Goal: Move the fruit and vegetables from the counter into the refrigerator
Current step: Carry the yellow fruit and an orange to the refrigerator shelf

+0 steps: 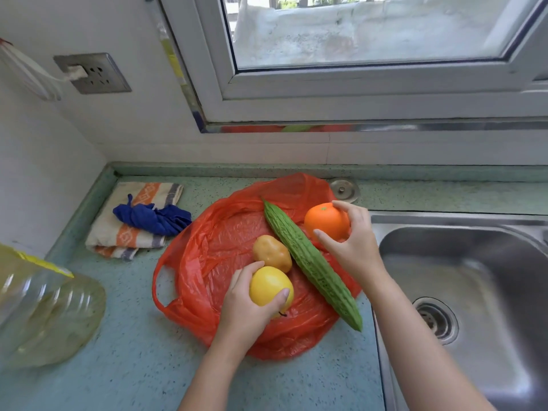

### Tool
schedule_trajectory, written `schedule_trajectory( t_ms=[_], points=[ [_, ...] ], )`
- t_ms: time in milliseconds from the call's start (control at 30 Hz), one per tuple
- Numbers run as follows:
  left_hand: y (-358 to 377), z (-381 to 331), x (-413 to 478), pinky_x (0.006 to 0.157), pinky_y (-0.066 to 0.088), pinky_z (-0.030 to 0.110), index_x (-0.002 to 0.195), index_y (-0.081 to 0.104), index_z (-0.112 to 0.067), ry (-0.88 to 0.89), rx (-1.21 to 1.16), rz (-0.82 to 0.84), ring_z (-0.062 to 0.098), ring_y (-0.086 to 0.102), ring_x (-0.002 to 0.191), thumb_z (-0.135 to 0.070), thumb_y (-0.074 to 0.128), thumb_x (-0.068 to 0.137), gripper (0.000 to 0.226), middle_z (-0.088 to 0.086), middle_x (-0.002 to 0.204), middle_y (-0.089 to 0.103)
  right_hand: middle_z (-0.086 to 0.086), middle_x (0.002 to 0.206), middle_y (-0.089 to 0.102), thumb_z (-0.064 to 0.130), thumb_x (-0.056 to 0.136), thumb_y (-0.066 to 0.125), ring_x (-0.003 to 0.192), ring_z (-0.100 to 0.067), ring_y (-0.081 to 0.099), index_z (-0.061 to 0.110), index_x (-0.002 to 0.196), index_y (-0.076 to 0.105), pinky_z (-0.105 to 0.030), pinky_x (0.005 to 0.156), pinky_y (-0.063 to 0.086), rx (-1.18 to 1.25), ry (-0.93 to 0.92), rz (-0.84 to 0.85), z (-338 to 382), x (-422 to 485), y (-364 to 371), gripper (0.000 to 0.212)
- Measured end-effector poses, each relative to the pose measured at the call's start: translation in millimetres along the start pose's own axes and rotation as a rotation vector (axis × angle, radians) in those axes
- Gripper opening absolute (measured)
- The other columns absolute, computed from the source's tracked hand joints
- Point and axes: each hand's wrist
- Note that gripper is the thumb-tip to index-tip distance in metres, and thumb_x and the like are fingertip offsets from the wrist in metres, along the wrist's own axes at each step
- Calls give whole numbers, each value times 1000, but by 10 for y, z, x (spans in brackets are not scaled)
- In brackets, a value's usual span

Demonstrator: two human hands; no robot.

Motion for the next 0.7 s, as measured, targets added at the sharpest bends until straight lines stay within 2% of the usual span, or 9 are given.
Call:
schedule_trajectory(
  t_ms=[67, 233, 333, 400, 533, 633, 700],
  points=[
    [-76, -62, -63, 70, 37, 1, 113, 48, -37, 47, -20, 8, -17, 43, 97, -41, 77, 68, 53, -24, 111, 43, 1, 115, 40, 22, 73, 76, 107, -12, 46, 22, 124, 48, -31, 93, 43, 20, -20, -22, 102, -143, -68, 58],
    [-318, -193, -231, 69, 39, 1, 104, 46, -49, 143, -84, 24, -20, 43, 97, -56, 69, 56, 54, -25, 109, 46, 10, 112, 42, 23, 71, 78, 104, -1, 46, 37, 117, 45, -30, 90, 46, 60, -68, -126, 380, -539, -216, 58],
    [-485, -226, -333, 70, 43, 8, 103, 47, -51, 189, -112, 84, -17, 46, 97, -65, 63, 50, 57, -25, 110, 48, 18, 115, 40, 31, 67, 78, 109, -8, 49, 46, 111, 44, -35, 90, 48, 84, -74, -179, 566, -827, -261, 58],
    [-589, -267, -405, 69, 44, 8, 102, 48, -50, 225, -132, 140, -16, 47, 96, -66, 62, 49, 57, -25, 108, 48, 15, 116, 42, 35, 65, 75, 108, -12, 51, 40, 114, 47, -36, 89, 49, 84, -55, -241, 682, -1053, -286, 57],
    [-743, -306, -551, 72, 46, 11, 101, 50, -49, 300, -178, 236, -11, 51, 96, -65, 63, 48, 57, -25, 109, 49, 8, 119, 43, 30, 64, 76, 102, -1, 53, 41, 111, 48, -16, 81, 48, 121, -10, -359, 884, -1533, -272, 56],
    [-731, -305, -683, 74, 46, 13, 103, 50, -49, 347, -204, 302, -5, 52, 100, -63, 65, 49, 58, -22, 112, 50, 3, 120, 45, 29, 65, 77, 101, -1, 53, 43, 110, 47, -12, 79, 47, 89, 22, -431, 964, -1899, -274, 56],
    [-658, -316, -803, 76, 47, 12, 106, 50, -47, 392, -213, 373, -6, 52, 100, -62, 66, 50, 59, -20, 113, 51, 6, 122, 45, 38, 63, 74, 105, -4, 53, 47, 109, 47, -12, 79, 47, 73, 52, -477, 999, -2164, -314, 54]
  ],
)
Point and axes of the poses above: each hand's wrist, its own x-axis towards the middle knuckle, its own y-axis out of the palm, z = x × y
